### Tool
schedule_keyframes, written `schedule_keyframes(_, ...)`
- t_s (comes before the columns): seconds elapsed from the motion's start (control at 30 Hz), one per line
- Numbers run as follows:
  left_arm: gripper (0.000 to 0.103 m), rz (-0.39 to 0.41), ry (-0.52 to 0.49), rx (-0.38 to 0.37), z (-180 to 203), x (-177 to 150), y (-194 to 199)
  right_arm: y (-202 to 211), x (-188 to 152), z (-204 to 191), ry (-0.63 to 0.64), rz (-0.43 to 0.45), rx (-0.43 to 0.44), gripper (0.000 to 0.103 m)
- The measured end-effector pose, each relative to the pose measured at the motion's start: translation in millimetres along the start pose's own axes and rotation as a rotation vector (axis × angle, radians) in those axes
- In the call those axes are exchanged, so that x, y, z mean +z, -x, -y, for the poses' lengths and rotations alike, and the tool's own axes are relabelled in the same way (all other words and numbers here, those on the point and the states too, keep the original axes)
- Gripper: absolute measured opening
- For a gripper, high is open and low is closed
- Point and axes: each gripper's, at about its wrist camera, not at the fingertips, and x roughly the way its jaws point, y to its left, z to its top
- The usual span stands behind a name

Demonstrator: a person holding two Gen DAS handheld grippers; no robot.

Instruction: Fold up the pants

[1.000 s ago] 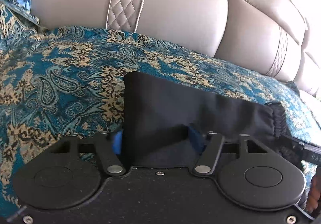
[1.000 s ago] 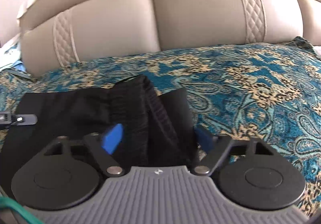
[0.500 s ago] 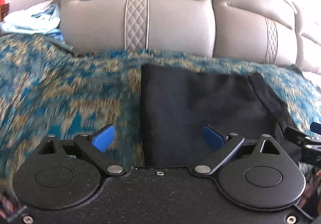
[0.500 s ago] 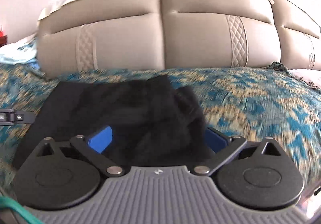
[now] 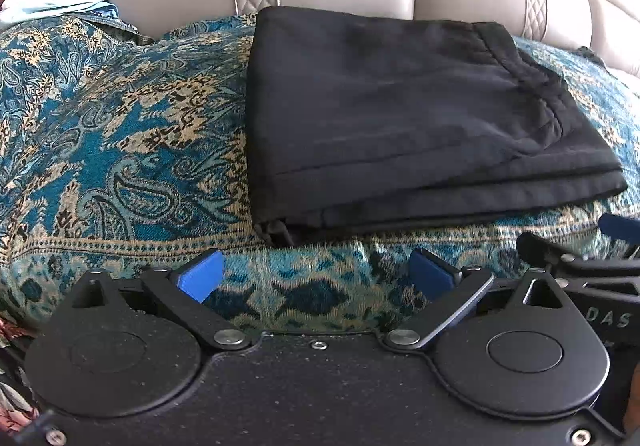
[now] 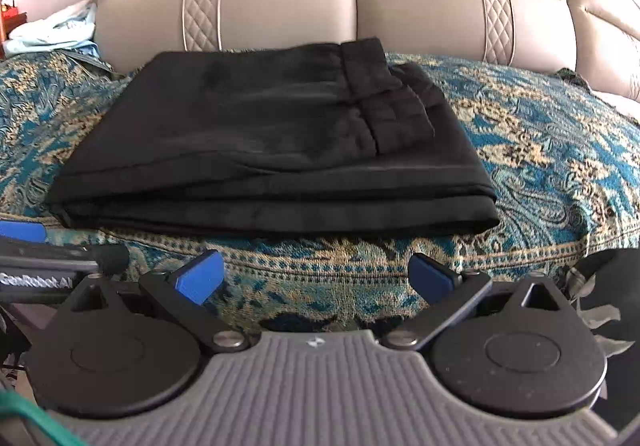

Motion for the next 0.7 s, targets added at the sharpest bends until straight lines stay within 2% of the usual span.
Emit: schedule_keyframes(0.7, 0.103, 0.002, 0.006, -0.005, -4.3, 2.7, -5.4, -1.4, -2.5, -3.5, 0.019, -0.001, -0.017, 0.103)
